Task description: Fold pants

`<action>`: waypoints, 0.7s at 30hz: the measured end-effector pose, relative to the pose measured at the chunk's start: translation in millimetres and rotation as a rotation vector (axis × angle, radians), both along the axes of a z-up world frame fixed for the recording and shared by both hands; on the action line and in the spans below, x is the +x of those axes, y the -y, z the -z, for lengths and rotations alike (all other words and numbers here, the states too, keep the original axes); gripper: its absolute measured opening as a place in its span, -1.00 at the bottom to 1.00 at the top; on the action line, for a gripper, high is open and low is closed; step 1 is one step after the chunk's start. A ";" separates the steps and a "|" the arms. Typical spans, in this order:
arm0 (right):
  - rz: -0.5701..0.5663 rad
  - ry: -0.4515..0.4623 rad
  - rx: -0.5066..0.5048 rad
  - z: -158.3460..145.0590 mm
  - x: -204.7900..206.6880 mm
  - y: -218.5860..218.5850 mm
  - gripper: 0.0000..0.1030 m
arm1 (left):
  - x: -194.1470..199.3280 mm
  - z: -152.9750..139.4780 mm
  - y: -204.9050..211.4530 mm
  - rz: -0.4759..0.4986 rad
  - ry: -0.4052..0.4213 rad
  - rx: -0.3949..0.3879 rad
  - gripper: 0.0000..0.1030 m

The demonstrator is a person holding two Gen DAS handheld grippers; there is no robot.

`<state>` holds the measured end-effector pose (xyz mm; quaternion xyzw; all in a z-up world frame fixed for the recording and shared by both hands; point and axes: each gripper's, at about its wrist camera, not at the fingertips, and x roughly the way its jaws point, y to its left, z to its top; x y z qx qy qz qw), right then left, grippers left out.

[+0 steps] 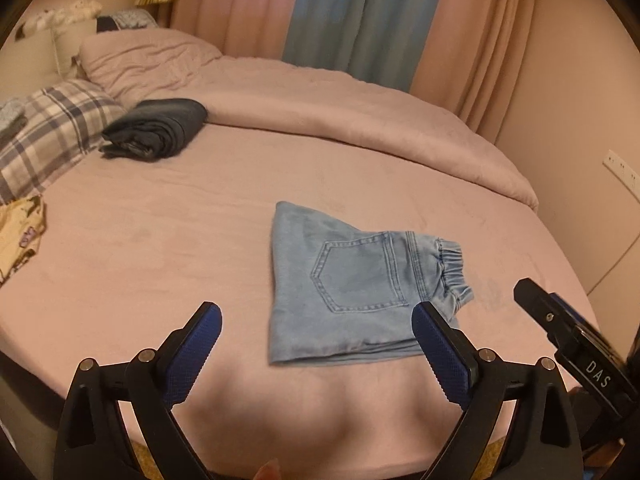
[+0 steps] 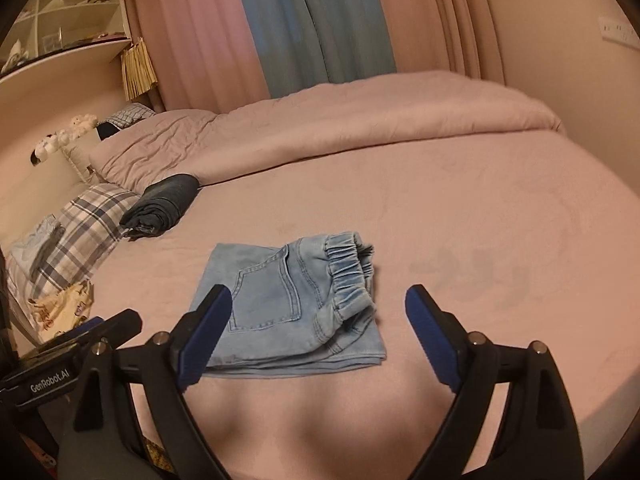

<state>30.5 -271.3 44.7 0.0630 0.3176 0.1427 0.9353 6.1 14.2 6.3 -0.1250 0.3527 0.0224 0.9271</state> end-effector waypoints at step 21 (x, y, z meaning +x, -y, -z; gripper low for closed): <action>0.045 0.032 -0.079 -10.0 -30.4 -14.5 0.75 | -17.4 4.3 16.7 0.039 -0.024 0.040 0.86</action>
